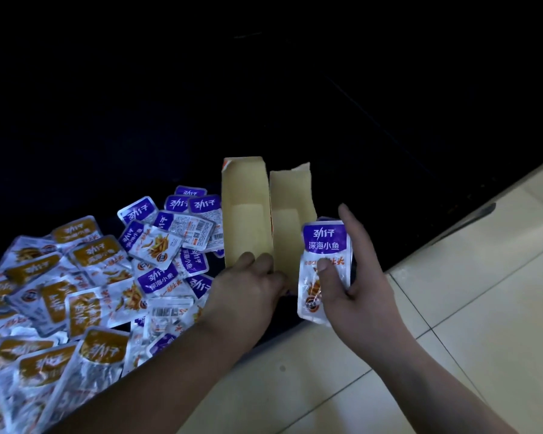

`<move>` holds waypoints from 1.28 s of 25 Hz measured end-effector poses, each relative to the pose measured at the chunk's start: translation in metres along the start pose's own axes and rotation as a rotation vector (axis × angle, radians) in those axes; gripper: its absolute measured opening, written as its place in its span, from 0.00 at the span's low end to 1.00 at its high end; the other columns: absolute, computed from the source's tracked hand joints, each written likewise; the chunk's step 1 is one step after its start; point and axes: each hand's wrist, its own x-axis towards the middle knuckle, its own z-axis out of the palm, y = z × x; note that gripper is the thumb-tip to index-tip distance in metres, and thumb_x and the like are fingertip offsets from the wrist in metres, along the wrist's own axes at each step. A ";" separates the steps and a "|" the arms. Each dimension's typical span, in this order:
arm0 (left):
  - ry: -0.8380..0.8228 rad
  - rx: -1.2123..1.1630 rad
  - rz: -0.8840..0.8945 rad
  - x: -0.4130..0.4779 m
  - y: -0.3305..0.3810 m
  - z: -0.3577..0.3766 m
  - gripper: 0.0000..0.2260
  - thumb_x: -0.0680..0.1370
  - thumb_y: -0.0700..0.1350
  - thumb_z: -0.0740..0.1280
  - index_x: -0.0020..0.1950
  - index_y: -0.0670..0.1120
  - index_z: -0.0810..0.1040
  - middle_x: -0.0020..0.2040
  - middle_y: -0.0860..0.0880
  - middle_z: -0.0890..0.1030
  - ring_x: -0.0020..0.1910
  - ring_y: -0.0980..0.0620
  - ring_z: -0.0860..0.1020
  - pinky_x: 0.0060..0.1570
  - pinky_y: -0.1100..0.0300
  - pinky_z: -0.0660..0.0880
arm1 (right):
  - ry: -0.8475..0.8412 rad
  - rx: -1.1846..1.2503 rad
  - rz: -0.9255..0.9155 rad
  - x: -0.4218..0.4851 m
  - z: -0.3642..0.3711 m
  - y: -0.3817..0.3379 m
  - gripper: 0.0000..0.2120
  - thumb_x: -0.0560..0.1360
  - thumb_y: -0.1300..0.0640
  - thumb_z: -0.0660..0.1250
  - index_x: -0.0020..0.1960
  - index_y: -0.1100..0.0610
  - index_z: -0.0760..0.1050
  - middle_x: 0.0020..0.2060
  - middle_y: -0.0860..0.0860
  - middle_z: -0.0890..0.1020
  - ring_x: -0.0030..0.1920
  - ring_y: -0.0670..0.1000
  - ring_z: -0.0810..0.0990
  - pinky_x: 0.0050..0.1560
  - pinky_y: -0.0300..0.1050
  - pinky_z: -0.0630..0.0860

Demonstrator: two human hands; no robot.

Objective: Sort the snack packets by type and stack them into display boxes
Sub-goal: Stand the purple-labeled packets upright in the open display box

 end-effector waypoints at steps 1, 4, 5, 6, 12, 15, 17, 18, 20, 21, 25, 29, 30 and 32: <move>0.003 -0.013 0.012 -0.012 -0.003 0.000 0.05 0.70 0.46 0.77 0.40 0.53 0.82 0.39 0.51 0.75 0.39 0.47 0.75 0.26 0.58 0.69 | -0.009 0.000 -0.013 0.001 0.002 -0.002 0.34 0.82 0.58 0.65 0.77 0.29 0.57 0.70 0.45 0.74 0.66 0.46 0.79 0.60 0.51 0.81; -0.011 -0.114 0.027 -0.048 -0.012 -0.013 0.02 0.74 0.47 0.73 0.43 0.53 0.81 0.45 0.54 0.77 0.44 0.49 0.76 0.32 0.55 0.76 | -0.044 0.023 -0.022 0.005 0.013 -0.009 0.34 0.83 0.57 0.64 0.77 0.28 0.56 0.71 0.45 0.74 0.65 0.46 0.79 0.59 0.51 0.82; 0.010 -0.195 0.003 -0.054 -0.013 -0.022 0.03 0.75 0.47 0.70 0.47 0.55 0.82 0.49 0.55 0.78 0.46 0.51 0.77 0.37 0.56 0.77 | -0.058 0.031 -0.021 0.007 0.017 -0.011 0.34 0.83 0.57 0.64 0.76 0.27 0.55 0.71 0.46 0.74 0.64 0.46 0.80 0.58 0.51 0.82; 0.054 -0.316 -0.066 -0.055 -0.009 -0.034 0.08 0.78 0.47 0.68 0.55 0.56 0.82 0.54 0.57 0.78 0.50 0.54 0.78 0.42 0.57 0.78 | -0.066 0.034 -0.022 0.009 0.021 -0.013 0.35 0.83 0.57 0.64 0.76 0.26 0.54 0.71 0.47 0.74 0.64 0.47 0.81 0.58 0.52 0.82; -0.057 -1.242 -0.459 -0.024 0.016 -0.059 0.31 0.85 0.47 0.63 0.82 0.66 0.52 0.68 0.61 0.78 0.63 0.63 0.79 0.62 0.59 0.78 | -0.170 0.162 0.006 0.001 0.033 -0.028 0.40 0.84 0.66 0.59 0.78 0.28 0.47 0.64 0.38 0.80 0.60 0.44 0.83 0.52 0.35 0.80; 0.012 -1.281 -0.476 -0.017 0.026 -0.056 0.29 0.86 0.44 0.61 0.82 0.63 0.53 0.71 0.61 0.71 0.64 0.67 0.76 0.59 0.68 0.76 | -0.173 0.246 0.090 0.003 0.028 -0.028 0.37 0.85 0.65 0.58 0.78 0.30 0.48 0.48 0.28 0.83 0.51 0.35 0.84 0.44 0.28 0.77; -0.010 -1.350 -0.431 -0.016 0.031 -0.058 0.30 0.86 0.41 0.60 0.83 0.62 0.52 0.72 0.60 0.73 0.65 0.66 0.76 0.59 0.67 0.76 | -0.190 0.246 0.133 0.006 0.025 -0.029 0.36 0.84 0.64 0.59 0.76 0.29 0.49 0.46 0.25 0.82 0.49 0.32 0.83 0.43 0.26 0.76; -0.022 -1.371 -0.398 -0.016 0.031 -0.060 0.30 0.86 0.40 0.60 0.83 0.60 0.53 0.73 0.60 0.74 0.68 0.63 0.76 0.62 0.64 0.76 | -0.209 0.212 0.133 0.009 0.023 -0.030 0.37 0.84 0.64 0.61 0.76 0.29 0.50 0.49 0.27 0.82 0.52 0.34 0.83 0.47 0.29 0.78; -0.023 -1.357 -0.361 -0.015 0.021 -0.060 0.29 0.86 0.38 0.61 0.83 0.57 0.56 0.73 0.59 0.76 0.71 0.60 0.75 0.68 0.60 0.74 | -0.248 0.155 0.124 0.016 0.012 -0.032 0.38 0.79 0.66 0.70 0.77 0.36 0.59 0.54 0.35 0.84 0.55 0.41 0.84 0.54 0.38 0.81; -0.027 -1.335 -0.339 -0.015 0.014 -0.061 0.29 0.85 0.38 0.61 0.83 0.56 0.57 0.72 0.59 0.76 0.71 0.60 0.74 0.69 0.60 0.73 | -0.259 0.127 0.122 0.021 0.005 -0.032 0.38 0.75 0.67 0.74 0.75 0.38 0.65 0.54 0.38 0.85 0.55 0.43 0.84 0.54 0.41 0.82; -0.117 -1.315 -0.232 -0.014 -0.003 -0.063 0.30 0.85 0.37 0.62 0.82 0.59 0.58 0.73 0.59 0.75 0.72 0.58 0.74 0.67 0.59 0.75 | -0.343 0.049 0.065 0.035 -0.011 -0.040 0.40 0.68 0.64 0.81 0.70 0.35 0.71 0.57 0.37 0.81 0.57 0.40 0.82 0.47 0.39 0.83; -0.059 -1.322 -0.268 -0.011 0.000 -0.056 0.30 0.84 0.36 0.63 0.81 0.59 0.61 0.72 0.57 0.77 0.71 0.56 0.76 0.67 0.53 0.77 | -0.390 -0.096 -0.019 0.038 -0.008 -0.042 0.36 0.71 0.60 0.80 0.71 0.35 0.71 0.59 0.39 0.80 0.60 0.41 0.80 0.49 0.40 0.84; -0.040 -1.332 -0.270 -0.008 0.001 -0.055 0.30 0.84 0.36 0.63 0.81 0.59 0.61 0.71 0.56 0.77 0.70 0.56 0.76 0.67 0.52 0.77 | -0.405 -0.131 -0.041 0.039 -0.009 -0.042 0.37 0.71 0.58 0.80 0.72 0.34 0.69 0.61 0.39 0.78 0.62 0.40 0.79 0.50 0.39 0.83; 0.013 -1.329 -0.245 0.001 0.003 -0.052 0.30 0.84 0.35 0.64 0.81 0.57 0.61 0.72 0.54 0.77 0.70 0.54 0.76 0.67 0.51 0.77 | -0.410 -0.213 -0.097 0.044 -0.010 -0.041 0.37 0.71 0.54 0.79 0.73 0.32 0.66 0.64 0.38 0.75 0.64 0.38 0.76 0.48 0.35 0.82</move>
